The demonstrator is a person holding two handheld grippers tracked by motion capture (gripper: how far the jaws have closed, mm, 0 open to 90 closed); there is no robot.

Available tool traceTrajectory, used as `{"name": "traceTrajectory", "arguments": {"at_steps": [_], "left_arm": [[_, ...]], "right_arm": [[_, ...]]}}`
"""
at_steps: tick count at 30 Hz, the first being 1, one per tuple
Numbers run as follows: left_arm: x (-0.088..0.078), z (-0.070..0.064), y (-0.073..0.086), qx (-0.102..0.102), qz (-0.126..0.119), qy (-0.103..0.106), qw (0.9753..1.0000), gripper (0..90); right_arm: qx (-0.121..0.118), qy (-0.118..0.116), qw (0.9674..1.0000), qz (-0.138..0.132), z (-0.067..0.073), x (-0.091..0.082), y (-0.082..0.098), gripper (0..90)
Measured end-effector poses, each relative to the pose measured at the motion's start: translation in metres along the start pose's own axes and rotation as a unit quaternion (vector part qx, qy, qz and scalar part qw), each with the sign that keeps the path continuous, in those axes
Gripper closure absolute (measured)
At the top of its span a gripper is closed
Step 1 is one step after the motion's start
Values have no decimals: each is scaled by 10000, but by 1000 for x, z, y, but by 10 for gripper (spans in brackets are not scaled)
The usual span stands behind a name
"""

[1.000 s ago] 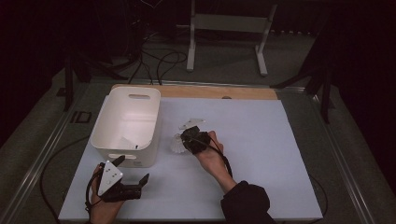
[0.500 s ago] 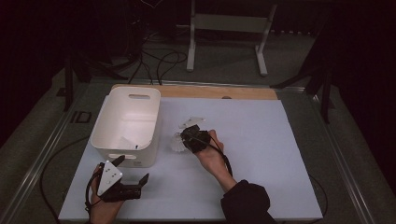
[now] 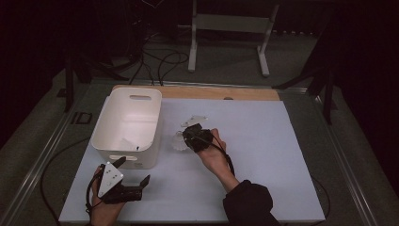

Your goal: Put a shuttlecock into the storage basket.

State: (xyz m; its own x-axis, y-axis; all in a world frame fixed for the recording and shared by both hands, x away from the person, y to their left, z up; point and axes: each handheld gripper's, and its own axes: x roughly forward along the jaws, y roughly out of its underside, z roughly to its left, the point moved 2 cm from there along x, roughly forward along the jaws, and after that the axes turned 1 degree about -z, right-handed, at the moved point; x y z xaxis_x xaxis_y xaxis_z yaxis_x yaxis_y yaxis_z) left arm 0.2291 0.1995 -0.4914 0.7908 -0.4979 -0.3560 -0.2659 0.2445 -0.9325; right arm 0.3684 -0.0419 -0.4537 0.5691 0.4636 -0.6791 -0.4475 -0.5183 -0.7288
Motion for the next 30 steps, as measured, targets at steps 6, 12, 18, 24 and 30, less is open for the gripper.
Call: {"name": "traceTrajectory", "arguments": {"at_steps": [6,12,18,24,30], "left_arm": [[0,0,0,-10,0,2,10000,0],[0,0,0,-7,-1,3,10000,0],[0,0,0,-4,-1,2,10000,0],[0,0,0,7,7,3,10000,0],[0,0,0,4,7,2,10000,0]], "right_arm": [[-58,39,10000,12,-1,-2,-3,891],[-41,35,10000,12,-2,-3,-3,891],[-51,37,10000,-25,-2,-4,-5,891],[-40,51,9999,-78,-2,-6,-9,891],[-22,42,9999,-114,-2,-8,-13,891]]}}
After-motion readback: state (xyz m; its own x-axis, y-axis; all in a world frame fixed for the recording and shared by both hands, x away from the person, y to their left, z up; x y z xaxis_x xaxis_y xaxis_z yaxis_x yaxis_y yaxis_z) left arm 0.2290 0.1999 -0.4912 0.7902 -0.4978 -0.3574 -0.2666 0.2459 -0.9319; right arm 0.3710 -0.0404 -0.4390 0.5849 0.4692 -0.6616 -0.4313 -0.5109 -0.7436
